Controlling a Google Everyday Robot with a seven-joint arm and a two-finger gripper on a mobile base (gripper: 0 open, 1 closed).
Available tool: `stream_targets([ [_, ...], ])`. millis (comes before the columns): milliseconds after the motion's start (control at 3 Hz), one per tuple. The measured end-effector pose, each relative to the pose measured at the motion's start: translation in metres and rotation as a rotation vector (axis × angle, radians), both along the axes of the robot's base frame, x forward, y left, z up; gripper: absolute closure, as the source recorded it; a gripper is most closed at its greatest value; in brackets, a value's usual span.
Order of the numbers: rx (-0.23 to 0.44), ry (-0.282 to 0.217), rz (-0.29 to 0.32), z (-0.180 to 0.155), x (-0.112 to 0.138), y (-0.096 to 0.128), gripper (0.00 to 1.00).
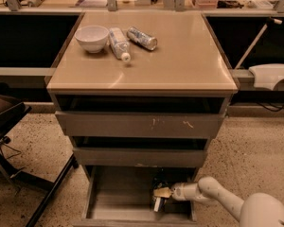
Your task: Place blue chip bag into bottom drawer
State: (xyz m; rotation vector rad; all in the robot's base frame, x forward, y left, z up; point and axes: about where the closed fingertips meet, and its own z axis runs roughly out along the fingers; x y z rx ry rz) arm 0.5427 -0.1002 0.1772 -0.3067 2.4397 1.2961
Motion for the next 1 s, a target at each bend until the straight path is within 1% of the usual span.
stream_targets([
  [333, 0.000, 0.000, 0.000, 0.0000, 0.0000, 0.0000, 0.11],
  [667, 0.000, 0.000, 0.000, 0.0000, 0.0000, 0.0001, 0.00],
  [1000, 0.000, 0.000, 0.000, 0.0000, 0.0000, 0.0001, 0.00],
])
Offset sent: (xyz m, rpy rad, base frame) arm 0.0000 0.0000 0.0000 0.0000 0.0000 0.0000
